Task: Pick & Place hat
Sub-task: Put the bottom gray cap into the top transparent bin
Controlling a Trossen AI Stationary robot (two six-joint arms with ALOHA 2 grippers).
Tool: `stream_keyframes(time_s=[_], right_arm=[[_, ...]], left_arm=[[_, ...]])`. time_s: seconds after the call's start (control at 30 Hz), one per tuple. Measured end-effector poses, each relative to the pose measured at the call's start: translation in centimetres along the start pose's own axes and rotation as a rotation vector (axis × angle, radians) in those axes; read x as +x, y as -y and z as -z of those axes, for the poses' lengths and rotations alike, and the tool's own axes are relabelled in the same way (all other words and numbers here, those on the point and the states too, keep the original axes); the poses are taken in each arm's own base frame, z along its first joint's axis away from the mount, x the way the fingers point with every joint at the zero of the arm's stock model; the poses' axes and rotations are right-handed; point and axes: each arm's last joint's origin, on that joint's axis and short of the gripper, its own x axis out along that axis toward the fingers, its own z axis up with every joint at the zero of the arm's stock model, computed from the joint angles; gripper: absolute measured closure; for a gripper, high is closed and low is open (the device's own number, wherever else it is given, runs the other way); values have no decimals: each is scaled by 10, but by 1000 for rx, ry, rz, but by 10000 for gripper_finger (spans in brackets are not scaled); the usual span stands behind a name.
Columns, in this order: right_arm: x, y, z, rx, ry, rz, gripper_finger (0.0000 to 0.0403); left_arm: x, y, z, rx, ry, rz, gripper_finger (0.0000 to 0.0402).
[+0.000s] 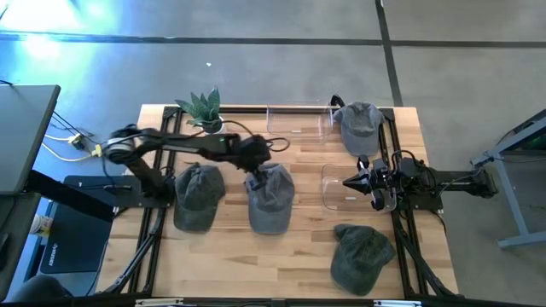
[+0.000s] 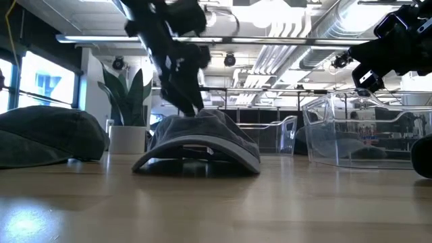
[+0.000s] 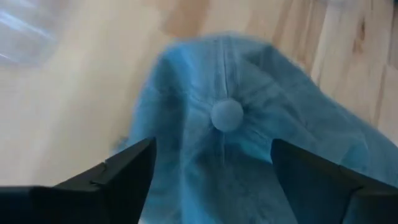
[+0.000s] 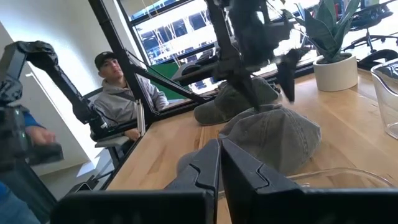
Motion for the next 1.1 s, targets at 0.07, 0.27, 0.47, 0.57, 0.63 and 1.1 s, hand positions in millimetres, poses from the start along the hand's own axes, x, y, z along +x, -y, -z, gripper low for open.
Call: stream_keyframes(time_s=[0.07, 0.27, 0.47, 0.57, 0.63, 1.1], right_arm=[[0, 0, 0, 0, 0, 0, 391], [0, 0, 0, 0, -1, 0, 391], [0, 0, 0, 0, 0, 0, 391], [0, 0, 0, 0, -1, 0, 391], [0, 0, 0, 0, 0, 0, 391], [0, 3, -3, -13, 69, 122, 391]], left_arm=[[14, -4, -3, -18, -43, 44, 84], [39, -11, -2, -61, -100, 108, 111], [37, 4, -3, -40, -135, 444, 203], [34, 15, -2, -49, -177, 573, 263], [29, 24, -7, -50, -193, 668, 307], [-50, 91, -78, 138, -92, 1048, 396]])
